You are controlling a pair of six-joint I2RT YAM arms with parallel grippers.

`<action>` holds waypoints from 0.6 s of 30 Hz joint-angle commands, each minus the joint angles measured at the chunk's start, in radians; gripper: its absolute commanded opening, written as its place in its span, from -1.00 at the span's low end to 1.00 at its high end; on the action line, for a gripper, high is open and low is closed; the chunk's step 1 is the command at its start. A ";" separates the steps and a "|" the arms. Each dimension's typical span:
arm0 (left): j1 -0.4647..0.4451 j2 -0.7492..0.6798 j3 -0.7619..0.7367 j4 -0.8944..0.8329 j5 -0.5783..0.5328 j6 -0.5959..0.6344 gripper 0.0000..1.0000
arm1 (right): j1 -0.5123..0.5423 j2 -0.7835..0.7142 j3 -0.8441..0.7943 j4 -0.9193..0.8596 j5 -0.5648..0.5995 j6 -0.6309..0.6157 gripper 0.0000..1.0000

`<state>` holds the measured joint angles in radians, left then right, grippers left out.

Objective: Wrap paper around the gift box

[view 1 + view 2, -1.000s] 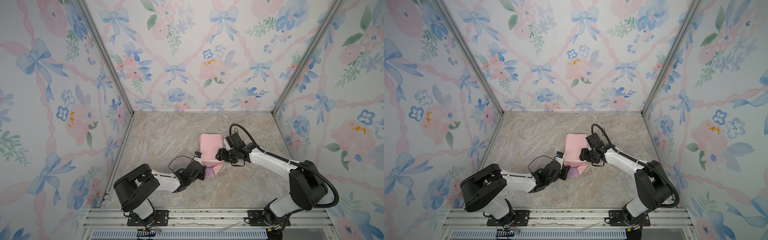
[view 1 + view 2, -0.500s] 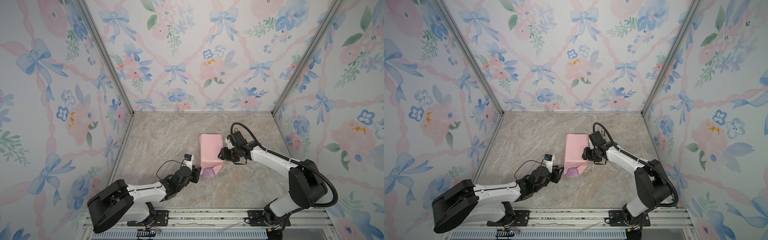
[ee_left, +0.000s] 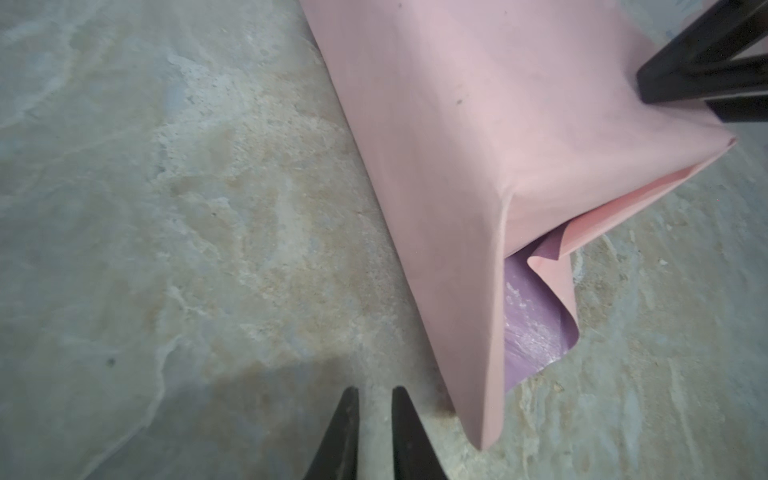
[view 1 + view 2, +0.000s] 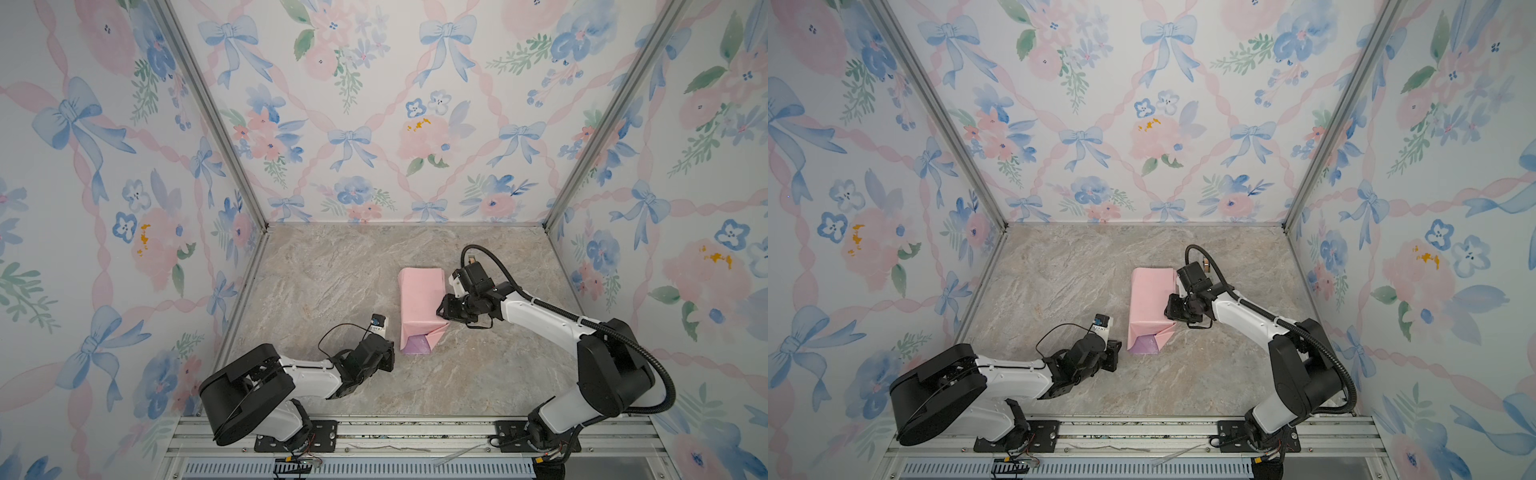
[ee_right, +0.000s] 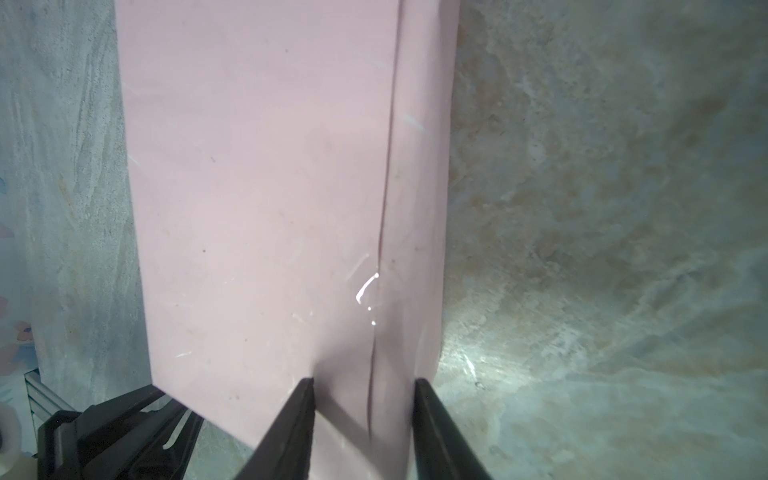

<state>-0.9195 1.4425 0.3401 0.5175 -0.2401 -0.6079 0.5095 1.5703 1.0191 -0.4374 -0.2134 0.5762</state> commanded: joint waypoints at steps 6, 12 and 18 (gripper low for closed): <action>0.004 0.117 0.089 0.096 0.112 0.058 -0.68 | -0.001 0.014 -0.024 -0.028 0.036 0.010 -0.22; 0.004 0.170 0.121 0.154 0.139 0.069 -0.68 | 0.005 0.014 -0.024 -0.018 0.036 0.016 -0.24; 0.004 0.237 0.148 0.215 0.145 0.075 -0.67 | 0.014 0.016 -0.020 -0.017 0.035 0.020 -0.26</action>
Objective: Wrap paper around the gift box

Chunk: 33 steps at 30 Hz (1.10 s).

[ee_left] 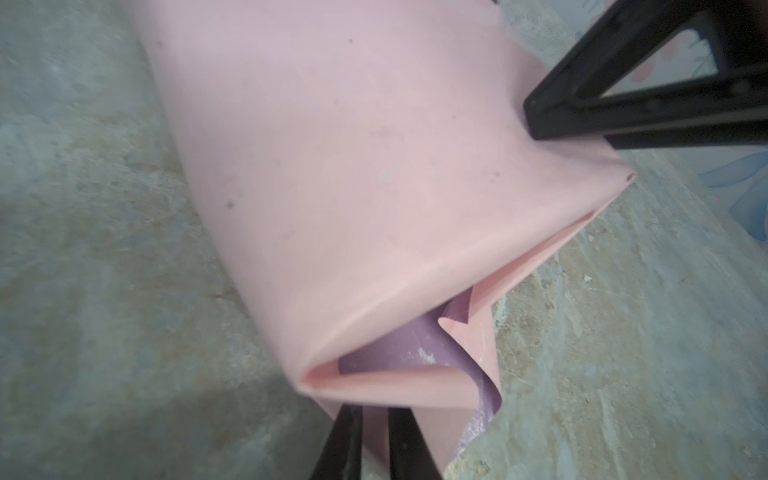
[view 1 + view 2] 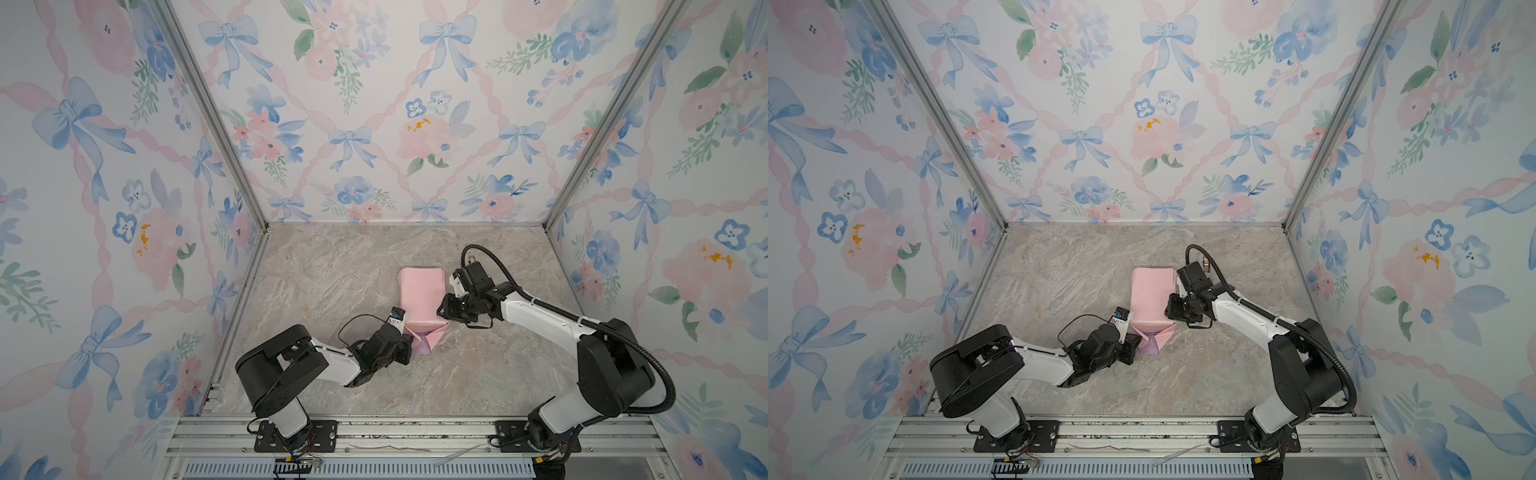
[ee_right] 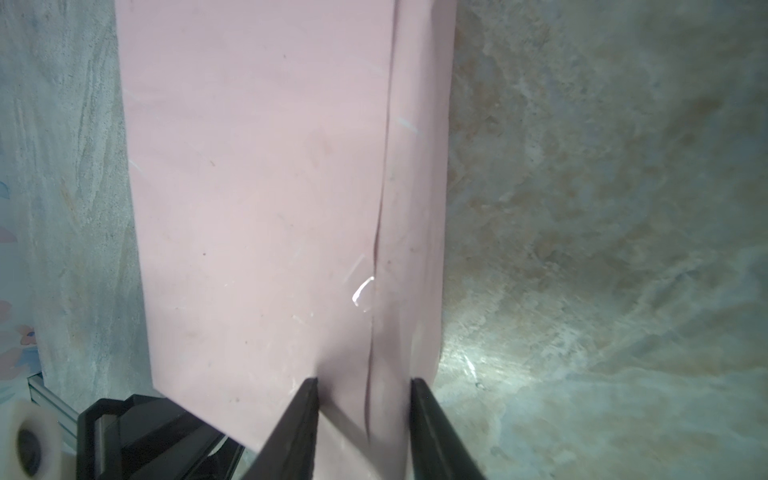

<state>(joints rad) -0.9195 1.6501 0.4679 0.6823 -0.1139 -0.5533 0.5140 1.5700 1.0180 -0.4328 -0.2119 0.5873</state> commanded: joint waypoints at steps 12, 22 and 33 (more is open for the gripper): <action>0.005 0.133 0.035 0.185 -0.014 0.005 -0.60 | 0.027 -0.001 -0.018 -0.026 0.042 0.021 -0.29; -0.006 0.219 0.068 0.197 -0.046 0.015 -0.56 | 0.040 -0.010 -0.028 -0.017 0.048 0.031 -0.30; -0.018 0.091 -0.024 0.195 -0.086 0.027 -0.53 | 0.037 -0.034 -0.024 -0.027 0.065 0.031 -0.25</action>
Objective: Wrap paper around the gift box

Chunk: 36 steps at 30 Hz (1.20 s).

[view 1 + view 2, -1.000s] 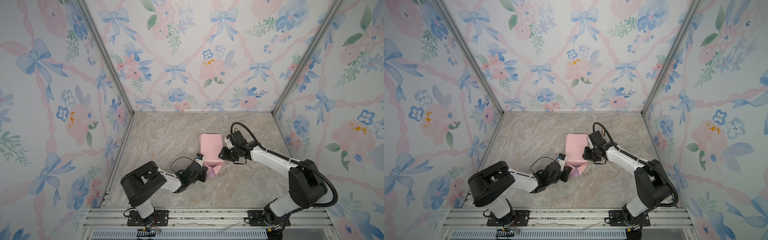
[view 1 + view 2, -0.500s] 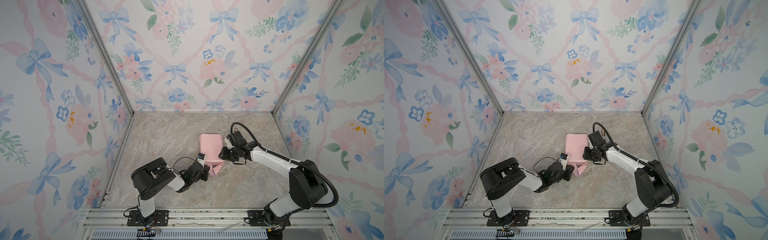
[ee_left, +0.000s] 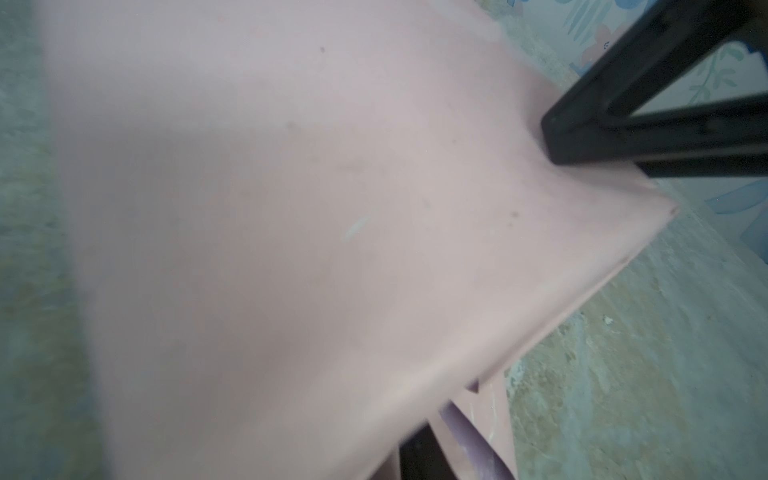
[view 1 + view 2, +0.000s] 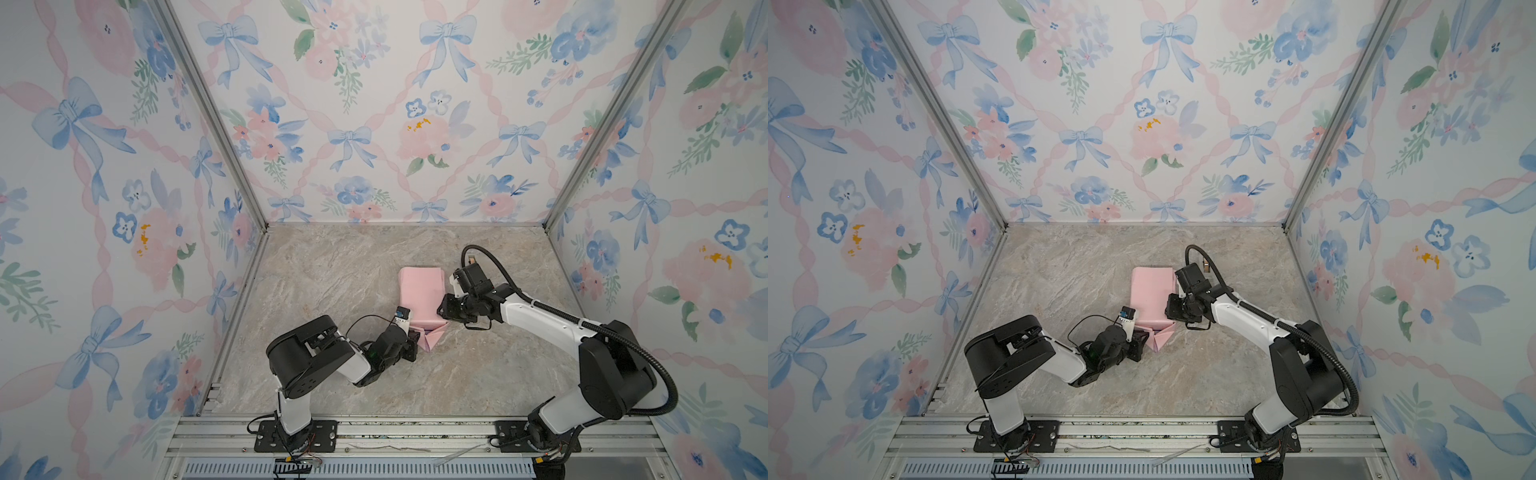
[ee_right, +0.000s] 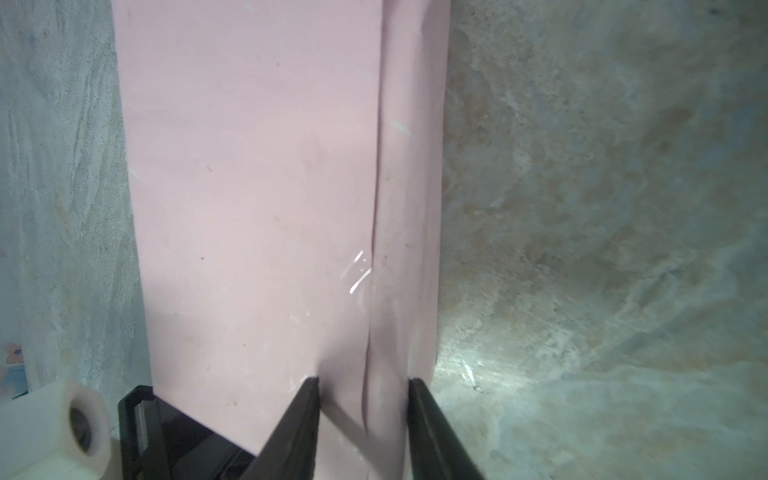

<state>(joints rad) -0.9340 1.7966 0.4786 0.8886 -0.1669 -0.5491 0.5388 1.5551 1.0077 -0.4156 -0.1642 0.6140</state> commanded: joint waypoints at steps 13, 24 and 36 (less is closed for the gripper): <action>-0.064 -0.265 -0.157 -0.016 0.004 0.034 -0.61 | 0.009 -0.015 -0.008 -0.038 0.017 0.003 -0.27; -0.100 -0.094 0.008 -0.016 0.090 0.080 -0.69 | 0.009 -0.007 -0.012 -0.033 0.015 0.003 -0.30; -0.083 0.093 0.122 -0.015 0.071 0.092 -0.76 | 0.009 -0.024 -0.017 -0.035 0.014 0.003 -0.31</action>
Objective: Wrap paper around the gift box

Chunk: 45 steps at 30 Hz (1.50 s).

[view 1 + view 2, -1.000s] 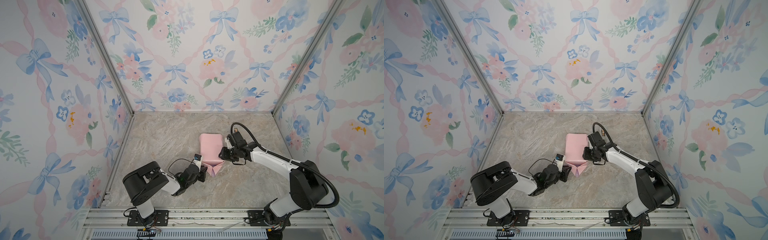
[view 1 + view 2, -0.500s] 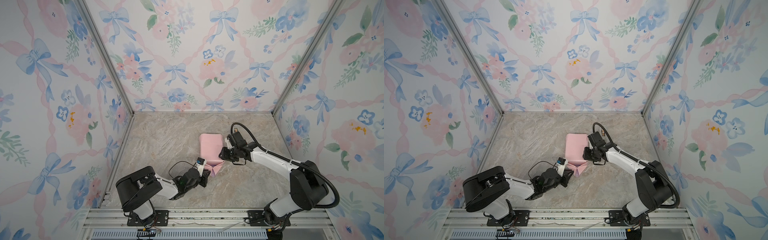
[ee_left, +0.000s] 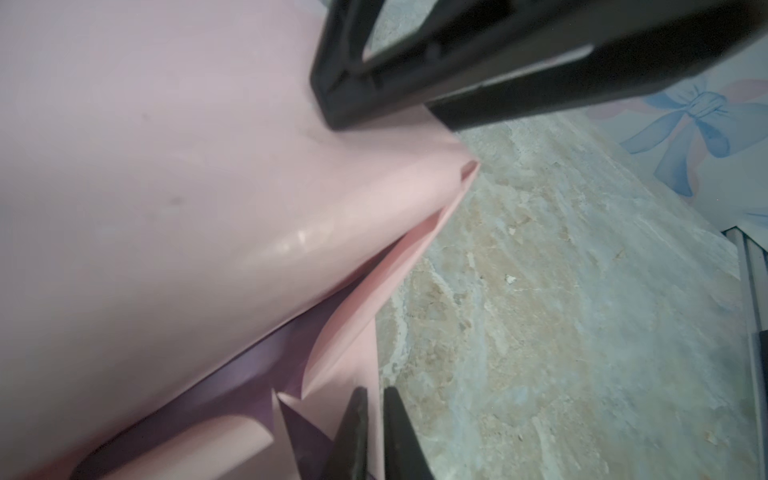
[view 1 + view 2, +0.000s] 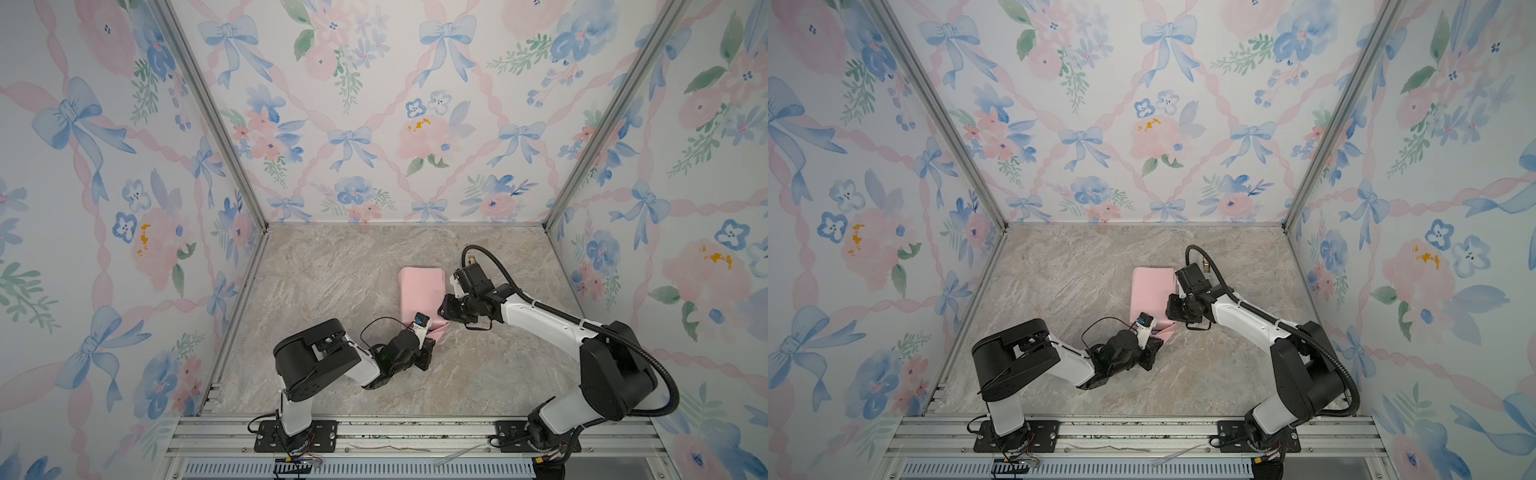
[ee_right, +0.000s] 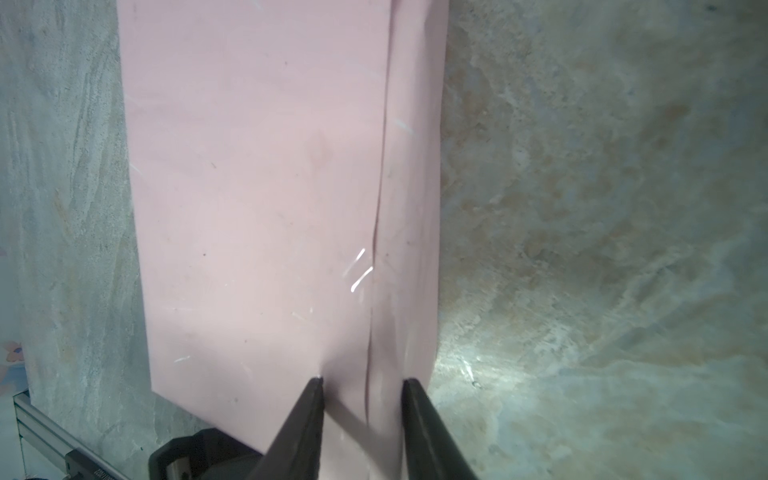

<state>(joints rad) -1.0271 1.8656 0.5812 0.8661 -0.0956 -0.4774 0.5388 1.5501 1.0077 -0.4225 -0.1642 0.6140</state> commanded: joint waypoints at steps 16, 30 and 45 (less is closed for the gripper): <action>0.071 0.072 0.013 0.073 -0.026 0.008 -0.74 | 0.010 -0.030 -0.037 -0.023 0.015 0.004 -0.33; 0.090 0.108 0.005 0.103 -0.064 0.028 -0.74 | 0.013 -0.038 -0.046 -0.024 0.018 0.004 -0.34; 0.112 0.093 -0.046 0.125 -0.043 0.029 -0.73 | 0.013 -0.042 -0.052 -0.027 0.029 0.003 -0.34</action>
<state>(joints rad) -0.9260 1.9476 0.5583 1.0279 -0.1257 -0.4660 0.5396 1.5284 0.9806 -0.4072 -0.1608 0.6140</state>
